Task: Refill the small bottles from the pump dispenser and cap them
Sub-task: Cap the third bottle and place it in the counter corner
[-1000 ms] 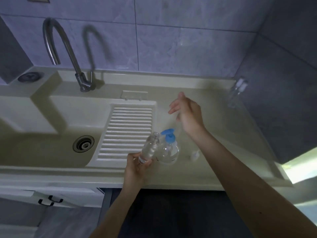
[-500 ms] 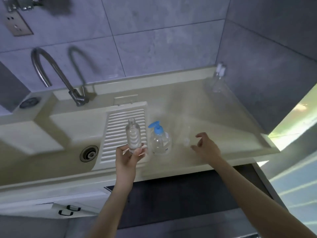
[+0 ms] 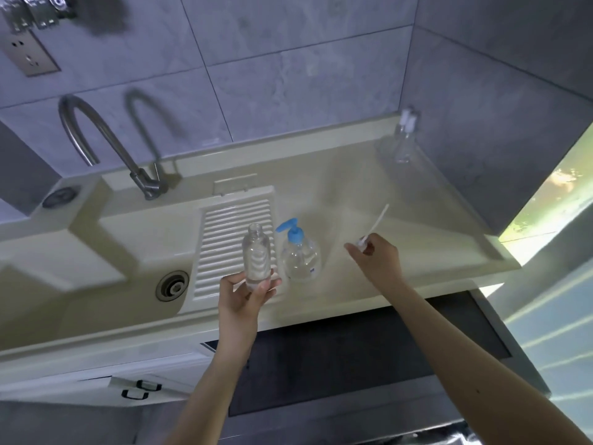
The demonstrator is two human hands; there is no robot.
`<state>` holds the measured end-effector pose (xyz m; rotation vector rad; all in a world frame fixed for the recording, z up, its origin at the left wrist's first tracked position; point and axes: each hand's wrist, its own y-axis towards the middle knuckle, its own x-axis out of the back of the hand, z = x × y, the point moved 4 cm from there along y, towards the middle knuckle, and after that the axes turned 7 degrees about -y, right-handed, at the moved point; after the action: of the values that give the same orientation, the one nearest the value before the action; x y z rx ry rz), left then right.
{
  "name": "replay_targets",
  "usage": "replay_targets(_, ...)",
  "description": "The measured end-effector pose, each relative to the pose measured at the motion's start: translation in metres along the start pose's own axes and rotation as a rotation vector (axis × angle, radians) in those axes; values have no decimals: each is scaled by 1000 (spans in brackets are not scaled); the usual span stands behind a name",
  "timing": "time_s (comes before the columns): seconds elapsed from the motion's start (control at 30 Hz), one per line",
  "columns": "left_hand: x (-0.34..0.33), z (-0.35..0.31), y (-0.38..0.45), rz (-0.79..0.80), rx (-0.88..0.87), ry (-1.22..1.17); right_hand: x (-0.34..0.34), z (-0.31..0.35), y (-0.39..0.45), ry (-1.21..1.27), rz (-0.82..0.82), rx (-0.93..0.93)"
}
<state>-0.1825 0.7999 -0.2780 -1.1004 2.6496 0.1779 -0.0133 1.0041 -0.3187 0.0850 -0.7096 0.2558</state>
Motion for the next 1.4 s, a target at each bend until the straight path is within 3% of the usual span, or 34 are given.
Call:
replay_targets(0.13, -2, -7, -8, 52, 6, -18, 18, 26, -26, 315, 38, 52)
replay_targets(0.37, 13, -23, -34, 60, 50, -61, 42, 101, -90, 508, 136, 222)
replay_targets(0.5, 26, -30, -49, 54, 68, -85, 64, 140, -118, 589, 101, 258)
replay_targets(0.83, 46, -18, -80, 74, 110, -119, 119, 169, -155, 362, 58, 262)
replay_targets(1.1, 50, -16, -84, 75, 77, -68, 122, 181, -160, 88, 177, 362)
replay_targets(1.27, 38, -17, -86, 35, 66, -80, 132, 182, -140, 228, 124, 384)
replay_targets(1.4, 28, -18, -88, 32, 48, -91, 142, 190, -137, 111, 152, 437)
